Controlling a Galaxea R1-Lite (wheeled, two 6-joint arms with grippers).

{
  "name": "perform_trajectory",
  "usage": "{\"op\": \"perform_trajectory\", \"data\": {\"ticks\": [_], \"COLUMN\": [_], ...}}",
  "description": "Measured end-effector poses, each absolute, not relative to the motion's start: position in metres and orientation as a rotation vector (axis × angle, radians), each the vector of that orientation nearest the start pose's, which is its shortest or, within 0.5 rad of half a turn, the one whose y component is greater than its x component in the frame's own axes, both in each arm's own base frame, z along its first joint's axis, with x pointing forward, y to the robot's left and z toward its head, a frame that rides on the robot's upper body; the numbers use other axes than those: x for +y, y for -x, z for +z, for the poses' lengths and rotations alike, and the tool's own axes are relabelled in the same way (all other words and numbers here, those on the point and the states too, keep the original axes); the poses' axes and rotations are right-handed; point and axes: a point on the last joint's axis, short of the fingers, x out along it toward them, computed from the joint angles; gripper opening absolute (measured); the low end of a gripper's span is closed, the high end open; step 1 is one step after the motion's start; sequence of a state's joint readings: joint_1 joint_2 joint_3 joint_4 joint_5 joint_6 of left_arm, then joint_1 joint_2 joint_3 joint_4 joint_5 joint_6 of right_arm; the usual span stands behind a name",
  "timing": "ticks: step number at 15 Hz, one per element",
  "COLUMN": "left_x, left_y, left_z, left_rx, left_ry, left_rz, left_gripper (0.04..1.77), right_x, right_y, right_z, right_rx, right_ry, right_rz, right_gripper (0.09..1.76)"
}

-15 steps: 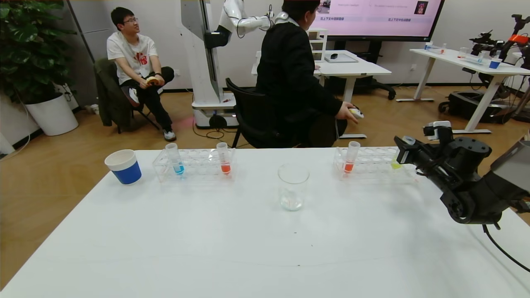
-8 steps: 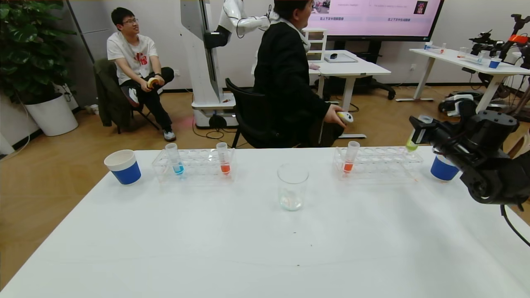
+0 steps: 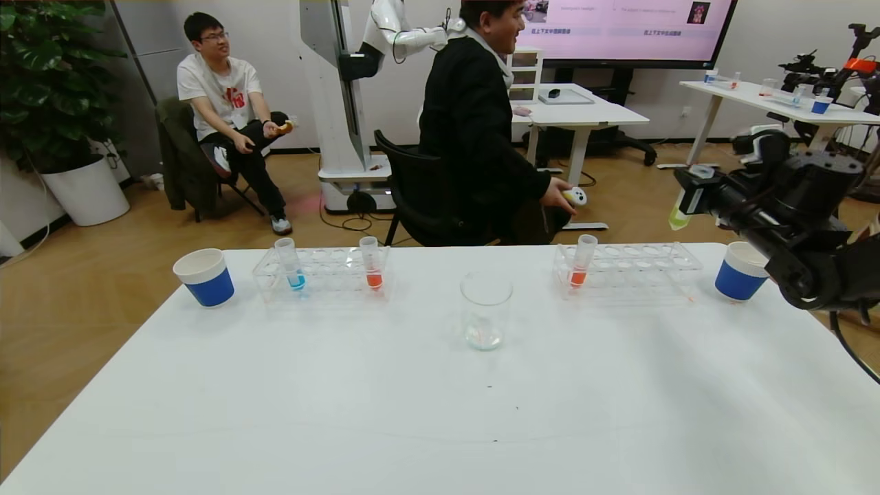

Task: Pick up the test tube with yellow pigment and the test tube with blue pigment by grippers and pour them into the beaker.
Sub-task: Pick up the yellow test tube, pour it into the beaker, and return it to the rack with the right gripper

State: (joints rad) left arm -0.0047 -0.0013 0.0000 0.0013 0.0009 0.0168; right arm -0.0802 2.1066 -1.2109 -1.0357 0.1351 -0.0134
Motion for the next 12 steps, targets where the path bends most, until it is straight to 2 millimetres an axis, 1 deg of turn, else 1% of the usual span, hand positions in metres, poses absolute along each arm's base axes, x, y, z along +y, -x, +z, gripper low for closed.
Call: {"op": "perform_trajectory", "data": {"ticks": [2,3,5,7,9,10,12], "left_x": [0.000,0.000,0.000,0.000,0.000,0.000,0.000], "left_y": [0.023,0.023,0.023,0.023,0.023,0.023,0.023], "left_z": [0.075,0.075,0.075,0.075,0.075,0.075,0.075], "left_rx": [0.000,0.000,0.000,0.000,0.000,0.000,0.000], "left_ry": [-0.017,-0.016,-0.016,-0.017,-0.017,-0.017,-0.017], "left_rz": [-0.003,-0.003,-0.003,-0.003,-0.003,-0.003,-0.003], "left_gripper": [1.75,1.75,1.75,1.75,1.75,1.75,1.75], "right_x": [-0.004,0.014,0.051,0.089,0.123,0.138,0.161], "right_y": [-0.422,-0.420,-0.415,-0.407,-0.400,-0.397,-0.395], "right_z": [0.194,0.199,0.203,0.203,0.199,0.195,0.184], "right_rx": [-0.156,-0.170,-0.205,-0.257,-0.326,-0.365,-0.449], "right_ry": [0.030,0.047,0.146,0.240,0.283,0.312,0.391], "right_rz": [0.139,0.197,0.302,0.418,0.509,0.539,0.600], "right_gripper": [0.51,0.51,0.51,0.51,0.51,0.51,0.51]}}
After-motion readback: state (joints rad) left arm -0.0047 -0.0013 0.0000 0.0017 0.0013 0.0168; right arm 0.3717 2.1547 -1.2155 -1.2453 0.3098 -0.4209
